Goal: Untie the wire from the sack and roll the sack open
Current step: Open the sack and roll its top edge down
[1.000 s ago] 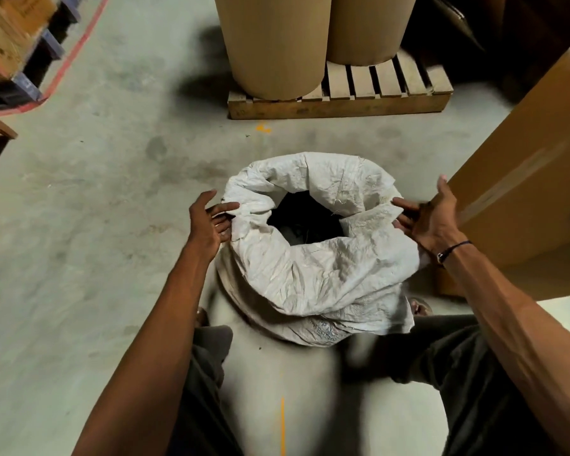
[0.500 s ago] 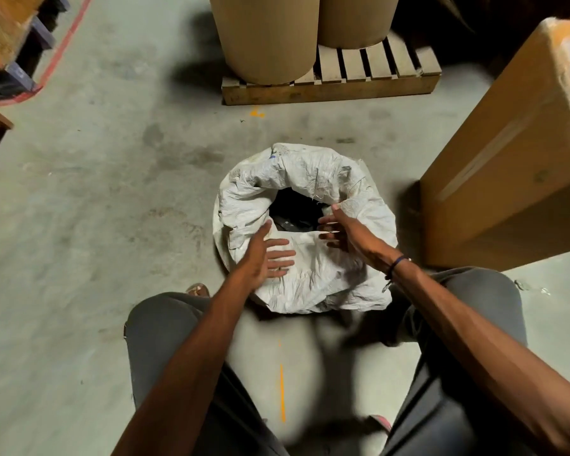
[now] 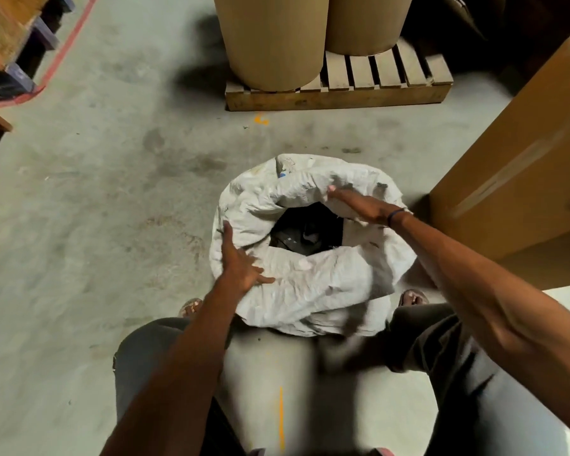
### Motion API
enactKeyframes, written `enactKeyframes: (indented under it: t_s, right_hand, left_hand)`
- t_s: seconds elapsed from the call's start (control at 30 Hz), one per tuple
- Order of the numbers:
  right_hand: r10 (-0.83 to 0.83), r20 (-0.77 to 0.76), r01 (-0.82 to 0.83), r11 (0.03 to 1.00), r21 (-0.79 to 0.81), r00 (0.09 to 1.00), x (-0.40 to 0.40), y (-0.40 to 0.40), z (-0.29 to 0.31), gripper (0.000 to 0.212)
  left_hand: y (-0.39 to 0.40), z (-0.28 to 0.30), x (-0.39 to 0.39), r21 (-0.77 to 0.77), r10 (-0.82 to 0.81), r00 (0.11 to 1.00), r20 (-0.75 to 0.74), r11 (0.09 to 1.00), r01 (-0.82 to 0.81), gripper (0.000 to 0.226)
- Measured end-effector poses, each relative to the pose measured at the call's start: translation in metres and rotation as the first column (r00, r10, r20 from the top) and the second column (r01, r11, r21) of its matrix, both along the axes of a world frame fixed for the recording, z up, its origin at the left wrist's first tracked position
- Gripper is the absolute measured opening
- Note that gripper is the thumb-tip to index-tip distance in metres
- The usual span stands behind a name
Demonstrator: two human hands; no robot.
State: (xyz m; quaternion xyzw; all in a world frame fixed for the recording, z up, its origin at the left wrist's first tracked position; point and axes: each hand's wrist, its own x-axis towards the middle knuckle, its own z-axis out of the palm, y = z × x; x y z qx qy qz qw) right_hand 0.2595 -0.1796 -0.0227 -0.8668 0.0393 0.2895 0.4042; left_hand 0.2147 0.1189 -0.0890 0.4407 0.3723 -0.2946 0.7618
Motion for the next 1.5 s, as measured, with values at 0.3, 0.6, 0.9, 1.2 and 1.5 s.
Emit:
enactKeyframes:
  t_s: [0.3, 0.6, 0.9, 1.2, 1.5]
  right_hand:
    - [-0.244, -0.282, 0.318, 0.914, 0.253, 0.928, -0.015, -0.043, -0.002, 0.106]
    - [-0.33, -0.383, 0.474, 0.793, 0.383, 0.863, -0.013, -0.018, 0.005, 0.091]
    - [-0.367, -0.516, 0.572, 0.754, 0.322, 0.774, -0.069, -0.017, -0.01, 0.1]
    - [-0.115, -0.22, 0.144, 0.982, 0.121, 0.969, -0.001, 0.017, 0.013, 0.097]
    - [0.038, -0.047, -0.044, 0.992, -0.117, 0.998, 0.077, 0.008, 0.004, 0.115]
  left_hand:
    - [0.035, 0.044, 0.063, 0.125, -0.617, 0.787, -0.001, 0.781, 0.612, 0.151]
    - [0.018, 0.048, 0.055, 0.405, -0.688, 0.726, 0.014, 0.668, 0.625, 0.115]
    - [-0.035, 0.119, 0.142, 0.543, -0.582, 0.79, 0.193, 0.734, 0.408, 0.099]
    - [-0.055, 0.076, 0.095, 0.366, -0.106, 0.959, 0.265, 0.93, 0.002, 0.083]
    - [-0.095, 0.038, -0.011, 0.019, 0.2, 0.962, -0.186, 0.98, -0.2, 0.104]
